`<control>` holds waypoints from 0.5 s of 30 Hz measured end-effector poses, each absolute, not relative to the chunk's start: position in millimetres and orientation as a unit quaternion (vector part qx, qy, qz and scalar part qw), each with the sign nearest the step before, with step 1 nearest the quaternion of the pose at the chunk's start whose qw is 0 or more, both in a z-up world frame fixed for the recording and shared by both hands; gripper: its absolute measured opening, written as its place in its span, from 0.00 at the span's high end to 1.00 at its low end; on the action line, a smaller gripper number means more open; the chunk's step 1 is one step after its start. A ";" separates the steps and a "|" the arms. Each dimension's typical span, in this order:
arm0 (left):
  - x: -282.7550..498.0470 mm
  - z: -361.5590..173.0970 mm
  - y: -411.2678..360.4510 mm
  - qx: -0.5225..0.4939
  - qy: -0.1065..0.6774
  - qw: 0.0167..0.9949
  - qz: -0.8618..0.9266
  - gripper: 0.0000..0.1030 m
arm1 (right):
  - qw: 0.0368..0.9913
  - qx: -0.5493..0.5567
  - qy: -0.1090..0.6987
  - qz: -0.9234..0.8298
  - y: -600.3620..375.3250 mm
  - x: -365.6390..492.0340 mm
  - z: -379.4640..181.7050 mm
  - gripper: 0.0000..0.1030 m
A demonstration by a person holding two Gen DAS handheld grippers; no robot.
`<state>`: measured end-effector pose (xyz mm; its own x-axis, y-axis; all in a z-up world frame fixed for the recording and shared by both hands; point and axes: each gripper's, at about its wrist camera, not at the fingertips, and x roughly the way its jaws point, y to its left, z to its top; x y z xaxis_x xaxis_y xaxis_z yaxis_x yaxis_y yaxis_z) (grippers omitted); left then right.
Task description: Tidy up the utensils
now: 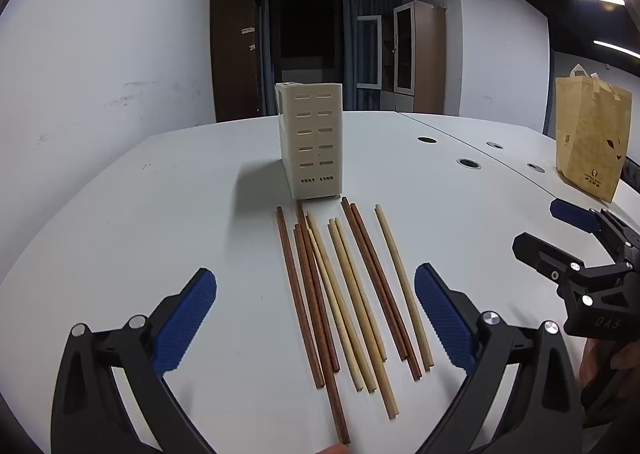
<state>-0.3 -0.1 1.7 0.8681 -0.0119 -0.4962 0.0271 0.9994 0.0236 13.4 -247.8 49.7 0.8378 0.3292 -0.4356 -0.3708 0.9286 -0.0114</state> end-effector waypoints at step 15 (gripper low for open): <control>-5.7 -0.2 -7.9 0.022 0.254 0.967 -0.007 0.05 | 0.966 -0.043 0.189 0.170 -258.0 3.7 50.9 0.08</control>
<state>-5.7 -7.9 -0.2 0.8713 -0.0024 -0.4907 0.0249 0.9989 0.0392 3.7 -258.0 50.9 0.8708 0.3129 -0.3793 -0.3456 0.9382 -0.0195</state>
